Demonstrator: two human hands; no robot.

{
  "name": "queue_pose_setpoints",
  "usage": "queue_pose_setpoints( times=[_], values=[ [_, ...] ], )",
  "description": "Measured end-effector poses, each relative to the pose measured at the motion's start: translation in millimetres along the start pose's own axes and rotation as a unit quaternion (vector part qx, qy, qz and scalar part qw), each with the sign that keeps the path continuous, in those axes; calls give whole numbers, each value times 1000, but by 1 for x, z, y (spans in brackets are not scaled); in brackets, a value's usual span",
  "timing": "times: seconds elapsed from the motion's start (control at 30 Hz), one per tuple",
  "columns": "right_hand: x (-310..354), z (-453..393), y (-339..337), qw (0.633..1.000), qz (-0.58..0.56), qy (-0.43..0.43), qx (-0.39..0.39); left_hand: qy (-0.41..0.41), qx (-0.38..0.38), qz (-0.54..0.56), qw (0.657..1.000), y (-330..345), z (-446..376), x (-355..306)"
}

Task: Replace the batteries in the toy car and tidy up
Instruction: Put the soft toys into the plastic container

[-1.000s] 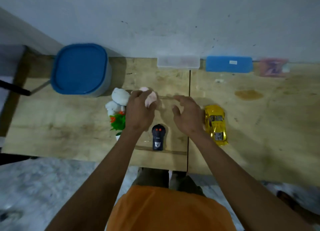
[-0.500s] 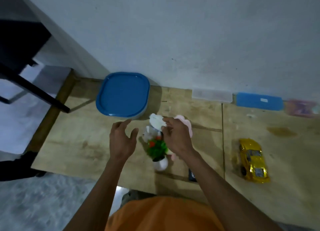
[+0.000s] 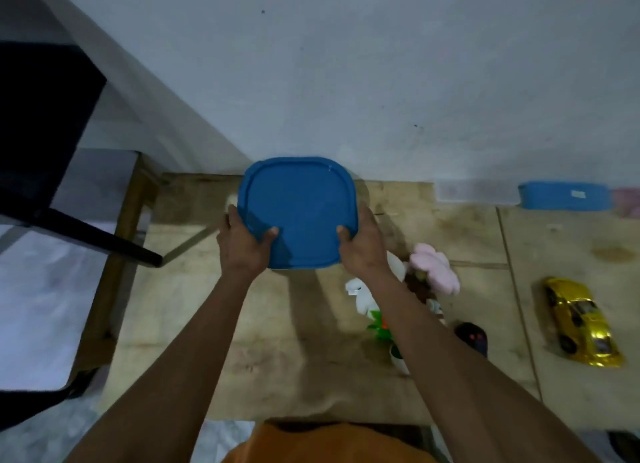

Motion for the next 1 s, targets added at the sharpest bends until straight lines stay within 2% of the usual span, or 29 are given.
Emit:
queue_pose_setpoints(
  times=[0.07,0.23,0.37,0.53,0.77,1.0],
  values=[
    [1,-6,6,999,-31,27,0,12,13,25,1000,2,-10,-1],
    [4,-7,20,986,-136,84,-38,7,-9,89,996,3,-12,1],
    [5,-13,25,971,-194,126,-57,-40,1,163,986,-2,-16,-3],
    [5,-16,28,960,-229,145,-72,-91,14,242,966,-1,-22,0],
    [1,-19,31,950,-257,161,-81,-103,52,296,948,0,-27,2],
    [3,-22,34,939,-279,173,-101,-124,54,323,937,0,-28,5]
  ],
)
Point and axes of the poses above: each hand's wrist, its own z-axis away from the middle knuckle, its own y-axis out of the palm, x = y × z, the point moved 1 cm from there along -z, towards the middle knuckle, and after that the axes turned 6 degrees about x, right-handed, at the moved point
